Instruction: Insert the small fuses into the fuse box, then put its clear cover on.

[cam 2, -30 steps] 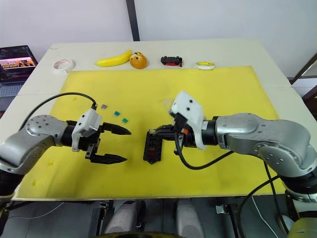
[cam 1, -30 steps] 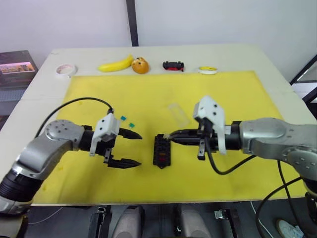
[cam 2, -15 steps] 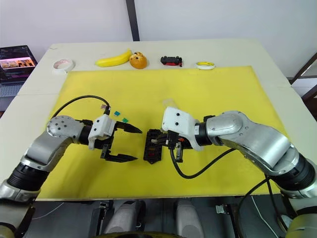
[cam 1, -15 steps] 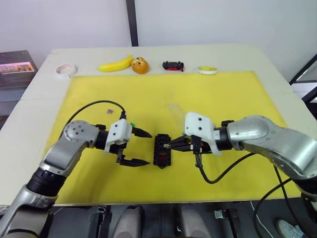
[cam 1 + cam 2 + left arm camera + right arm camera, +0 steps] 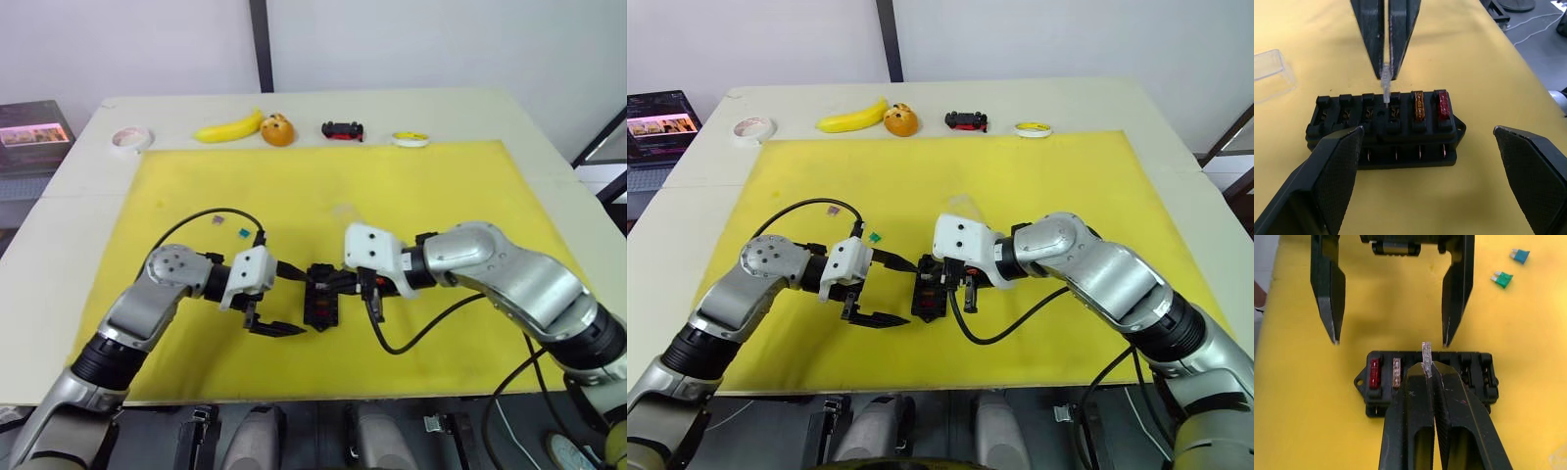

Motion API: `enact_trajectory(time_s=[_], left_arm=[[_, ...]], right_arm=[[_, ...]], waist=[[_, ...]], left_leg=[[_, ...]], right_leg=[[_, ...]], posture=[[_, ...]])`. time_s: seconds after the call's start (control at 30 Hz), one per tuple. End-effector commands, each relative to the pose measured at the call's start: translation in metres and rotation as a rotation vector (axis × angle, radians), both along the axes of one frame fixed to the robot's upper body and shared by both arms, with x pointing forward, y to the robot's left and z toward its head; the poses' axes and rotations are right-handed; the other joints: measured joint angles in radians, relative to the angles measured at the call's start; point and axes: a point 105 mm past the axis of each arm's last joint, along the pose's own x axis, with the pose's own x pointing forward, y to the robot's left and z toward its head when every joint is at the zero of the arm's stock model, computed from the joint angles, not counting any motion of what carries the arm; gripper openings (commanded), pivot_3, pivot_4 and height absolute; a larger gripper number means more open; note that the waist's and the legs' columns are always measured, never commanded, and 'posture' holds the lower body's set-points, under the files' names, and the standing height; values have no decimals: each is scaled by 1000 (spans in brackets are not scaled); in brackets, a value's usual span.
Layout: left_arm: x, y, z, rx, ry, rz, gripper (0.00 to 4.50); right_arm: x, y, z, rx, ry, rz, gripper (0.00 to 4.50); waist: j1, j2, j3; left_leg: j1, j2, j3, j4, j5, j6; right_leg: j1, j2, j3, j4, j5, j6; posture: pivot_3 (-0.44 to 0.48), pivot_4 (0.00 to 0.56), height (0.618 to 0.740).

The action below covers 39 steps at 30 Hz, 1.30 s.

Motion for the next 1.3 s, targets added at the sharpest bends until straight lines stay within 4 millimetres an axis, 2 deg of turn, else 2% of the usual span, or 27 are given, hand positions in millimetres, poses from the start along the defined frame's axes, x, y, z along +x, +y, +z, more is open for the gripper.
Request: enact_trajectory(time_s=[0.03, 0.37, 1.3], left_arm=[[1, -1, 6, -3, -35, -5, 4468], [2, -1, 3, -3, -34, 2, 4468], [-1, -5, 4, -11, -38, -11, 4468]], right_arm=[[0, 5, 6, -7, -47, 32, 0], [-4, 4, -1, -42, -38, 65, 0], [-1, 3, -10, -89, -57, 65, 0]], waist=[[1, 0, 0], [0, 0, 0], [0, 0, 0]], left_leg=[[0, 0, 0, 0, 0, 0], [0, 0, 0, 1, 0, 0], [0, -1, 0, 2, 0, 0]], right_leg=[[0, 0, 0, 0, 0, 0], [0, 0, 0, 1, 0, 0], [0, 0, 0, 2, 0, 0]], posture=[[0, 150, 740], [0, 150, 740], [0, 150, 740]])
